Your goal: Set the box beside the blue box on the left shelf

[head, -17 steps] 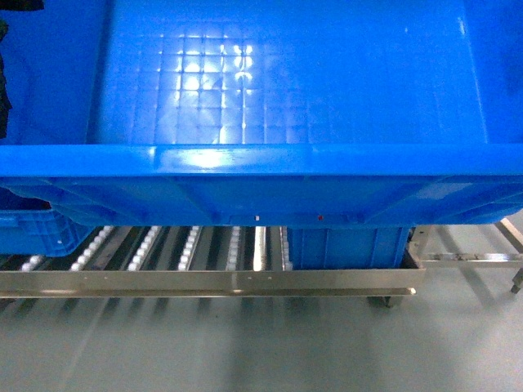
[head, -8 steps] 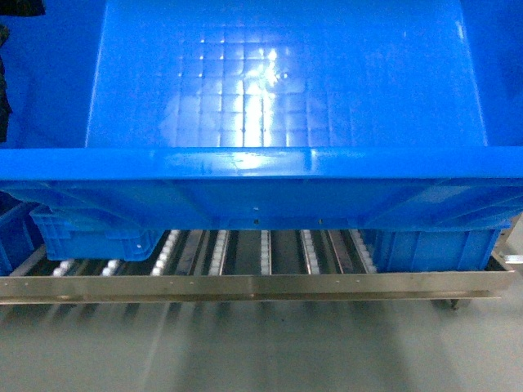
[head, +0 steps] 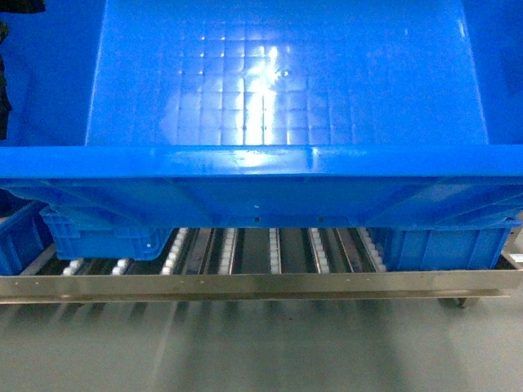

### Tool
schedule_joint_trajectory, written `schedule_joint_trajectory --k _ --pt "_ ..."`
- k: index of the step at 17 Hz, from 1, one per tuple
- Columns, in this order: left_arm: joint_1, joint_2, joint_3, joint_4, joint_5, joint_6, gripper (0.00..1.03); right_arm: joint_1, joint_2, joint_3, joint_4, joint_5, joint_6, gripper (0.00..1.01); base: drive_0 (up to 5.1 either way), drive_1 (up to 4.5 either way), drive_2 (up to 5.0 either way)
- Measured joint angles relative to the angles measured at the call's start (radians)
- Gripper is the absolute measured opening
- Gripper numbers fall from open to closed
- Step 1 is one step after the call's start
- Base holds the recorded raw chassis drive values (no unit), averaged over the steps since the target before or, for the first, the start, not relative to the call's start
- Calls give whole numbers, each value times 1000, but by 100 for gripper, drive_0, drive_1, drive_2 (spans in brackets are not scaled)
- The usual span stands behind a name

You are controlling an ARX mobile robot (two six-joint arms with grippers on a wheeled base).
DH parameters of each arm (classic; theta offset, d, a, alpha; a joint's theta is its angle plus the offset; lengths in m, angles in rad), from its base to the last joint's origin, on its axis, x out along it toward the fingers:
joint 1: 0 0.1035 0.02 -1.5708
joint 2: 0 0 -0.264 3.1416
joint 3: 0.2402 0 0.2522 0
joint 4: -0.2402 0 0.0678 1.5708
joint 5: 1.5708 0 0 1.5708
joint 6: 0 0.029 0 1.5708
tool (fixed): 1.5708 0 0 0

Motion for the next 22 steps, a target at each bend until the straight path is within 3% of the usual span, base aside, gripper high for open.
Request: schedule_joint_trajectory --k 22 --pt "1 0 0 1 1 0 18 1 0 0 2 -2 0 20 0 0 0"
